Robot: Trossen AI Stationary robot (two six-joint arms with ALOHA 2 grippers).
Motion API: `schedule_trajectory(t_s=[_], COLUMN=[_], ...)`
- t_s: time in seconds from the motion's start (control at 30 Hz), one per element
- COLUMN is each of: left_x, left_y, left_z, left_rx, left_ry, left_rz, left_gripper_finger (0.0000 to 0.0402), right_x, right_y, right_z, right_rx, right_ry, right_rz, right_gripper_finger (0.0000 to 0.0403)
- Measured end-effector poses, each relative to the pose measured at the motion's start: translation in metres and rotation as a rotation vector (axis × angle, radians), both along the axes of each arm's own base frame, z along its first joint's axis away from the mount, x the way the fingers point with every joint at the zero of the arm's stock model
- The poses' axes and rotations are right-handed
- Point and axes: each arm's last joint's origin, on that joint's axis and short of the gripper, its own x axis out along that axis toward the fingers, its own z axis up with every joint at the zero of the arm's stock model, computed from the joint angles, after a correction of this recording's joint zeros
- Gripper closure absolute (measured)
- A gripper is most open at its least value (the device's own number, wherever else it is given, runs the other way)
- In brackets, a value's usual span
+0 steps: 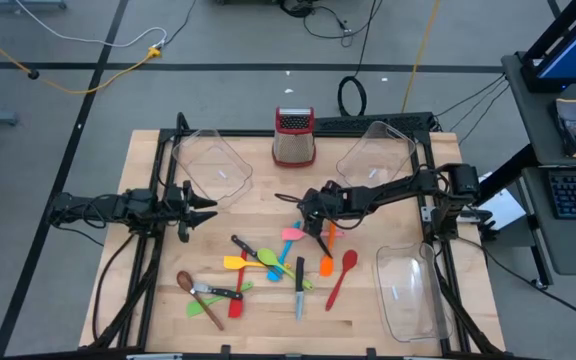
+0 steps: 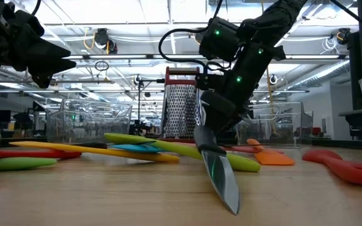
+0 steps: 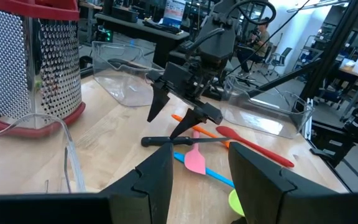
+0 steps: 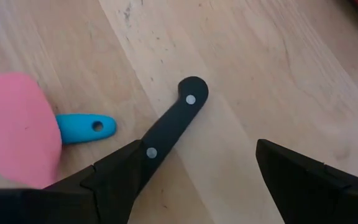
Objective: Pick & Place Kitchen Items
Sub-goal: Put the right black knife into the top left transparent bin
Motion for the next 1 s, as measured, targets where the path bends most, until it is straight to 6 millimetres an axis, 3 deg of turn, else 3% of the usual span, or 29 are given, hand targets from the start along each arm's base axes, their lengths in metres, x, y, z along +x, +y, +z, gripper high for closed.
schedule_trajectory(t_s=[0.83,1.0], left_x=[0.000,0.000], left_y=[0.000,0.000], left_z=[0.000,0.000], left_rx=[-0.005,-0.004], left_ry=[0.000,0.000], left_rz=[0.000,0.000], left_gripper_finger=[0.0245,0.0245], right_x=[0.005,0.004], right_y=[0.000,0.000], right_z=[-0.001,0.012], right_rx=[0.018,0.021], right_ry=[-0.049,-0.095], right_rz=[-0.020,-0.022], right_gripper_finger=[0.0096,0.0096])
